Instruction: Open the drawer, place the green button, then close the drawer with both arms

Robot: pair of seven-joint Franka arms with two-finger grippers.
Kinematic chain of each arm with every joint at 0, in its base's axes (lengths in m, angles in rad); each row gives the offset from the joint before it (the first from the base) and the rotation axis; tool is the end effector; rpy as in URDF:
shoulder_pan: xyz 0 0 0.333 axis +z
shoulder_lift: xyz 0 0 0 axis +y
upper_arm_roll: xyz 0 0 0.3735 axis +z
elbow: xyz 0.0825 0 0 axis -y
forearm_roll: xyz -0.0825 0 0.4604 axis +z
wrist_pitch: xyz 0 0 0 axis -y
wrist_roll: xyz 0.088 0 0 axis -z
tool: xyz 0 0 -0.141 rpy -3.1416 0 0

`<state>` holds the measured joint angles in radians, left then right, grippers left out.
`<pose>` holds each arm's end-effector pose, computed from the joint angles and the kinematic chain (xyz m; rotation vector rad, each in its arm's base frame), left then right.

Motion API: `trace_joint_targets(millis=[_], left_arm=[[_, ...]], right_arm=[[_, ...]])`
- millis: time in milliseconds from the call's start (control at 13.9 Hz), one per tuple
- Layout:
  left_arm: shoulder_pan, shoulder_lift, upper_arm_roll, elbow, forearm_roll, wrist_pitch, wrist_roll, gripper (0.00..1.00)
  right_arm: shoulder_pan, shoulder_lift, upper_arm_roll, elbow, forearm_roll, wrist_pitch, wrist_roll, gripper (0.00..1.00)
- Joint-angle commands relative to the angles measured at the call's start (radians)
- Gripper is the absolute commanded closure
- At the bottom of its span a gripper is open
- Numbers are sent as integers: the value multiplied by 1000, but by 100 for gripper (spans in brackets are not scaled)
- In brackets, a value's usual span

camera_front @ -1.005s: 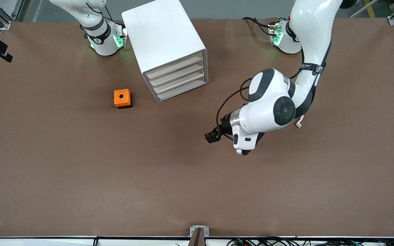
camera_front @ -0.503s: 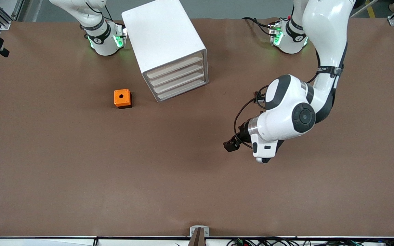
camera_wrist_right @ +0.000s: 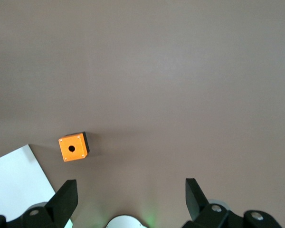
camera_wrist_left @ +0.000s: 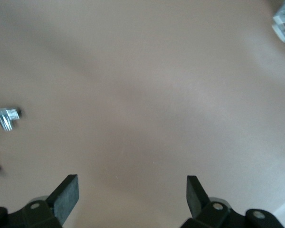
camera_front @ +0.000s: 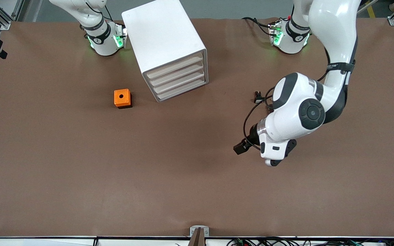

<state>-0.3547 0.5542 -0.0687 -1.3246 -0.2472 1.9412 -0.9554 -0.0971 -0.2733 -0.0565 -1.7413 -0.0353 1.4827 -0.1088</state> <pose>0.7497 -0.3520 0.4156 2.7483 0.8896 -0.1779 0.5108 -0.0890 0.7043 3.1191 -0.0720 0.0180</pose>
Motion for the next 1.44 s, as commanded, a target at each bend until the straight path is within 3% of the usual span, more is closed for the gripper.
trace_joint_targets(millis=[0,287,646,1005,1364], left_arm=[[40,-94,-8,-28,28,-95,166,0],[121,-163,-6,-30,34,-292,470,0],[241,-235,-5,-41,40,-399,664,0],[331,-399,-9,-266,114,-380,840,0],[350,-511,-8,-433,141,-271,854,0]], right_arm=[[2,-12,1,-4,-20,10,-6,0],[-3,-12,-5,-6,-5,16,8,0],[-3,-12,-6,-7,32,13,43,0],[11,-14,6,-7,32,2,44,0],[11,-14,6,-9,32,-18,44,0]])
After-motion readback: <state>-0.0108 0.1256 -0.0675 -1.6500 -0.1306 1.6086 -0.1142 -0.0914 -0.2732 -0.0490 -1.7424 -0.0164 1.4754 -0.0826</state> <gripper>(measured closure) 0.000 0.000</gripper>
